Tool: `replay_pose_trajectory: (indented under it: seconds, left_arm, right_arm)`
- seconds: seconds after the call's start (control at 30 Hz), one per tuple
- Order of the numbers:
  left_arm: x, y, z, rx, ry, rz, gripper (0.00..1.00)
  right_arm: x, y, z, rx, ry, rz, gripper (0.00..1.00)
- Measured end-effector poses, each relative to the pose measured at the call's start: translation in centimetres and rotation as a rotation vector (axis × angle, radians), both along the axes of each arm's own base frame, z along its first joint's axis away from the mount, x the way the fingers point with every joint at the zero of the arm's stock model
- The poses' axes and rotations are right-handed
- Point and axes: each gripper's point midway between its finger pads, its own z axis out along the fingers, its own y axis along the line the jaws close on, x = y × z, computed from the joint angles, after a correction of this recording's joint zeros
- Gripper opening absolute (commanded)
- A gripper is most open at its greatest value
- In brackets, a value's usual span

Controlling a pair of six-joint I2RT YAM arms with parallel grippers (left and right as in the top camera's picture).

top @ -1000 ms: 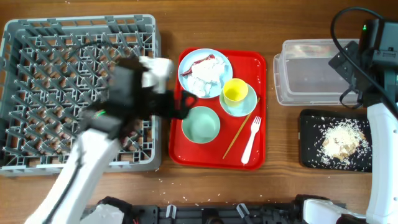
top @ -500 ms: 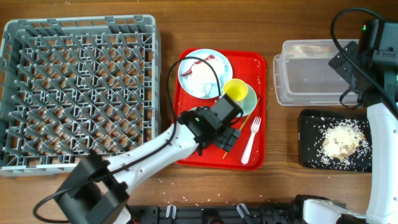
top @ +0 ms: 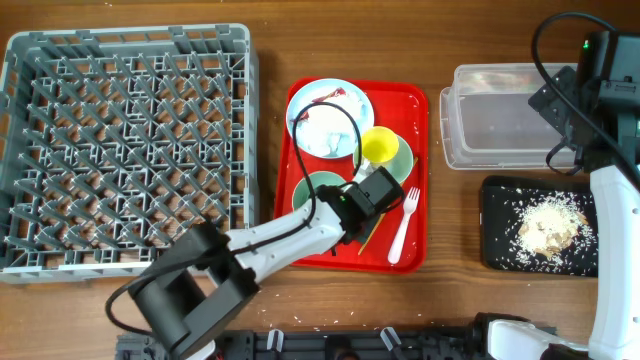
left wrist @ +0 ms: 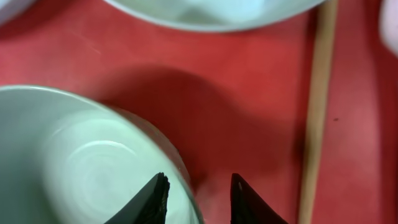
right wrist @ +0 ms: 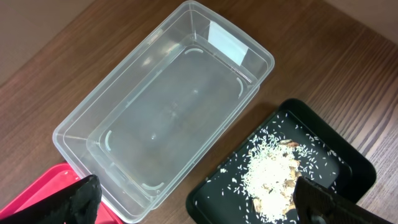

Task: Sort waste into correct bins and load items into the dishwasher rack
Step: 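Reach the left gripper to the green bowl and grasp its rim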

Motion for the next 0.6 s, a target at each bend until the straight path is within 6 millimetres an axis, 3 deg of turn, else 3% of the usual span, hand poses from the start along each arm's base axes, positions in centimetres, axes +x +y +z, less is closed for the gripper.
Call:
replay_pose_trajectory:
  seconds: [0.33, 0.6]
  left_arm:
    - [-0.03, -0.12, -0.28, 0.001, 0.001, 0.001, 0.17]
    - [-0.15, 0.06, 0.21, 0.001, 0.001, 0.000, 0.04]
  right_arm:
    - [0.00, 0.00, 0.00, 0.000, 0.000, 0.000, 1.00]
    - [0.00, 0.00, 0.00, 0.000, 0.000, 0.000, 1.00]
